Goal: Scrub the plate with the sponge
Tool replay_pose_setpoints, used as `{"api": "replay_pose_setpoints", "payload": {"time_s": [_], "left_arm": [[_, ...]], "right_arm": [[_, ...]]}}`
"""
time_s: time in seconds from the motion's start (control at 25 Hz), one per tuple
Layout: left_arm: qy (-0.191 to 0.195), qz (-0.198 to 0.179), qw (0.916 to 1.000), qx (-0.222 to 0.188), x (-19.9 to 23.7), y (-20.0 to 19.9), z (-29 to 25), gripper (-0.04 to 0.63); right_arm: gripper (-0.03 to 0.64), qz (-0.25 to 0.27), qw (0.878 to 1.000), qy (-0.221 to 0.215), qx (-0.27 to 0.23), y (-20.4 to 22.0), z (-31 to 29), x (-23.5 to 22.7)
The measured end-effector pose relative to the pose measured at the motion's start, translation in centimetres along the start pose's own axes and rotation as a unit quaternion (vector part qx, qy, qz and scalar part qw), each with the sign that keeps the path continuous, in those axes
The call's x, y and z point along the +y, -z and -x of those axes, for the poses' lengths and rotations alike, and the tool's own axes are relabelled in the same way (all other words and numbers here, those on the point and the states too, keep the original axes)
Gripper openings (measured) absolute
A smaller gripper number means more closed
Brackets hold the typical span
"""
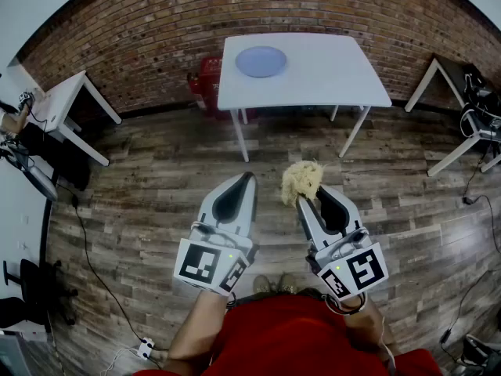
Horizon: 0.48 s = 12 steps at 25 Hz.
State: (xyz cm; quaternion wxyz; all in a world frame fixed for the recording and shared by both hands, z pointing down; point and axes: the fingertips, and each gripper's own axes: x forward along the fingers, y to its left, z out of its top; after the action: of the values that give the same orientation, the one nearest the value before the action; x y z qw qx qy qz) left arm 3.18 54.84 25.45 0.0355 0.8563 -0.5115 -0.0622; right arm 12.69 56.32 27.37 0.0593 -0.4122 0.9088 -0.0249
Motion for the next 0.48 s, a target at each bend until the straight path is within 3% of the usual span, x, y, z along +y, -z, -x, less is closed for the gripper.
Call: {"api": "replay_pose_setpoints", "payload": {"time_s": [0.48], "left_arm": [[-0.012,-0.018,0.9997,0.009,-0.8,0.2,-0.9,0.014]], "right_arm": [[0.118,-0.011,1.0,-0.024,-0.015,-0.4,0.2,-0.8]]}}
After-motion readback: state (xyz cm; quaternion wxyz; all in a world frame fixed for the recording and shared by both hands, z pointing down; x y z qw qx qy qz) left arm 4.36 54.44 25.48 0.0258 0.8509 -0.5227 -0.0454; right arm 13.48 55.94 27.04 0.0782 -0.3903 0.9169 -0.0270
